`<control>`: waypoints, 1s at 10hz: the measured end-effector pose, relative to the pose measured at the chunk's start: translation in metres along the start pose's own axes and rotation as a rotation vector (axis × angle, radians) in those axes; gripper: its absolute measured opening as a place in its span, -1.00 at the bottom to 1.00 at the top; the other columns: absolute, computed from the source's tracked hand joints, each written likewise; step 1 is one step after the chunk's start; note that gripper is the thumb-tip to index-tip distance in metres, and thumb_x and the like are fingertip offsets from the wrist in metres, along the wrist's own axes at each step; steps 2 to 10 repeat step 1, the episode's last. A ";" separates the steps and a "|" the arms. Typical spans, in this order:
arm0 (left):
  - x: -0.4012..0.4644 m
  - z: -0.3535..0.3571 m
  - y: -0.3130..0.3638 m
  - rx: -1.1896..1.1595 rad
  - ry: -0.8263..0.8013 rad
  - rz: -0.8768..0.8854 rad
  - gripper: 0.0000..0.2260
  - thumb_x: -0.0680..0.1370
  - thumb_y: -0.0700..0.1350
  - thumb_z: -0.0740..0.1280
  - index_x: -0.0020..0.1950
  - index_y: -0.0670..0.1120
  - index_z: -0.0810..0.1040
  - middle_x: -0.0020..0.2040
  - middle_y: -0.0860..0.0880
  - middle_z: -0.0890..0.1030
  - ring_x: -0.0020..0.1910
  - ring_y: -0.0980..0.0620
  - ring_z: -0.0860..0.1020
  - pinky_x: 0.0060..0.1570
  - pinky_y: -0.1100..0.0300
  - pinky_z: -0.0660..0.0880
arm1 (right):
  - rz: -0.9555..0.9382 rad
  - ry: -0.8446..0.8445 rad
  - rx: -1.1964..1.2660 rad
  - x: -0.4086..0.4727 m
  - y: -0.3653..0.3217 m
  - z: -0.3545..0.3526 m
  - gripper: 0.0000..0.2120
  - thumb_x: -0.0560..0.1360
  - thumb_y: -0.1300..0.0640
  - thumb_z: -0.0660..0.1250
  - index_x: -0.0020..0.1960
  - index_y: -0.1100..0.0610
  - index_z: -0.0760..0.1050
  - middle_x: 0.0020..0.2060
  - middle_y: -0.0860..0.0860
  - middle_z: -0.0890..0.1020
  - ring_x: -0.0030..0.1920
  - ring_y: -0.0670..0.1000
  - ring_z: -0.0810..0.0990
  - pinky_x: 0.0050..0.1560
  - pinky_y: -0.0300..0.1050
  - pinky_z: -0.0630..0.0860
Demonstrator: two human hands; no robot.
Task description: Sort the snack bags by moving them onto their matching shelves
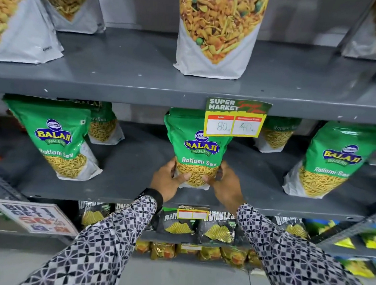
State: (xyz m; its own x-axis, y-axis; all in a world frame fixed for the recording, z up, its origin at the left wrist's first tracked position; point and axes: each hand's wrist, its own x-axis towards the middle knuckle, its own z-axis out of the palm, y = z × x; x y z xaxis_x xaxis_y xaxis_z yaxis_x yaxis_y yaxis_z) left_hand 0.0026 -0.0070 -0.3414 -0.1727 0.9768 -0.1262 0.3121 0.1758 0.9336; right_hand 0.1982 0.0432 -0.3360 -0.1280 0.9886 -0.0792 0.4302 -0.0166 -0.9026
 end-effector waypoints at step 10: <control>-0.008 0.000 0.007 0.015 0.038 0.013 -0.37 0.48 0.19 0.49 0.52 0.27 0.36 0.41 0.06 0.64 0.40 0.01 0.61 0.45 -0.09 0.51 | -0.025 0.003 -0.010 -0.008 -0.008 -0.004 -0.41 0.47 0.18 0.57 0.41 0.08 0.40 0.22 -0.03 0.65 0.32 0.08 0.60 0.31 0.03 0.54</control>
